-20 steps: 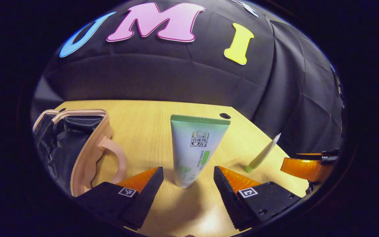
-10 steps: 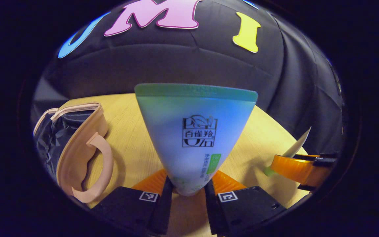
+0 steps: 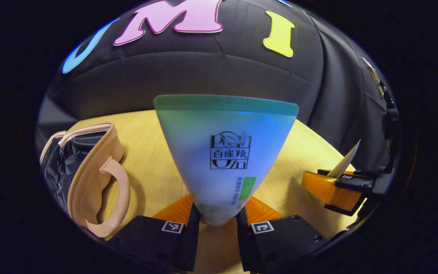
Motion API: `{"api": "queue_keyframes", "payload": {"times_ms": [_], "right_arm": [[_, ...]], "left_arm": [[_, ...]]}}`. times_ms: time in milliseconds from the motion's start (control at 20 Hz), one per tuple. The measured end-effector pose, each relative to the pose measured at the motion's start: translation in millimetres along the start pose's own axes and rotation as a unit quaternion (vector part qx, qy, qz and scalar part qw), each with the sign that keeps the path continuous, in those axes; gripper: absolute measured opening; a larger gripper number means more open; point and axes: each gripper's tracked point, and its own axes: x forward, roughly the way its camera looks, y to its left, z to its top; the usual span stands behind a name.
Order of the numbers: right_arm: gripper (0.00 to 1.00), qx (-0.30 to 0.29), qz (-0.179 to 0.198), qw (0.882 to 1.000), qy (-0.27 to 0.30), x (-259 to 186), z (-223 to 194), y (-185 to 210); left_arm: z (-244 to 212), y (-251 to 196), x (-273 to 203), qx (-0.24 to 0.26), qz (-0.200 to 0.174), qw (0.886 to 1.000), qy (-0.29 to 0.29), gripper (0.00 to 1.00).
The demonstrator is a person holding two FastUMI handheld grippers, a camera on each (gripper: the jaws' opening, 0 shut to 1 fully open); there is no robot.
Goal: First open the suitcase, pack the skin care products into it, and then close the suitcase.
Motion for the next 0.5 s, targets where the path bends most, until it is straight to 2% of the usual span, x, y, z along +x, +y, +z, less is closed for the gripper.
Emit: {"api": "queue_keyframes", "payload": {"times_ms": [150, 200, 250, 300, 350, 500], "right_arm": [[0.26, -0.012, 0.021, 1.000, -0.003, -13, 2, 10], [0.23, -0.018, 0.026, 0.999, -0.008, -18, 5, 11], [0.29, -0.021, 0.028, 0.999, -0.013, -24, 9, 13], [0.23, -0.026, 0.027, 0.999, -0.017, -31, 13, 12], [0.29, -0.030, 0.027, 0.999, -0.020, -38, 17, 12], [0.29, -0.045, 0.029, 0.998, -0.031, -66, 32, 20]], "left_arm": [[1, 1, 0, -0.004, 0.000, 1.000, -0.004, 0.50], [3, 0, -1, -0.008, -0.004, 1.000, -0.007, 0.49], [4, -1, -2, -0.013, -0.008, 1.000, -0.011, 0.53], [5, 0, -4, -0.022, -0.010, 1.000, -0.015, 0.49], [6, 1, -6, -0.032, -0.011, 0.999, -0.018, 0.49], [18, 9, -25, -0.046, -0.007, 0.998, -0.039, 0.49]]}}
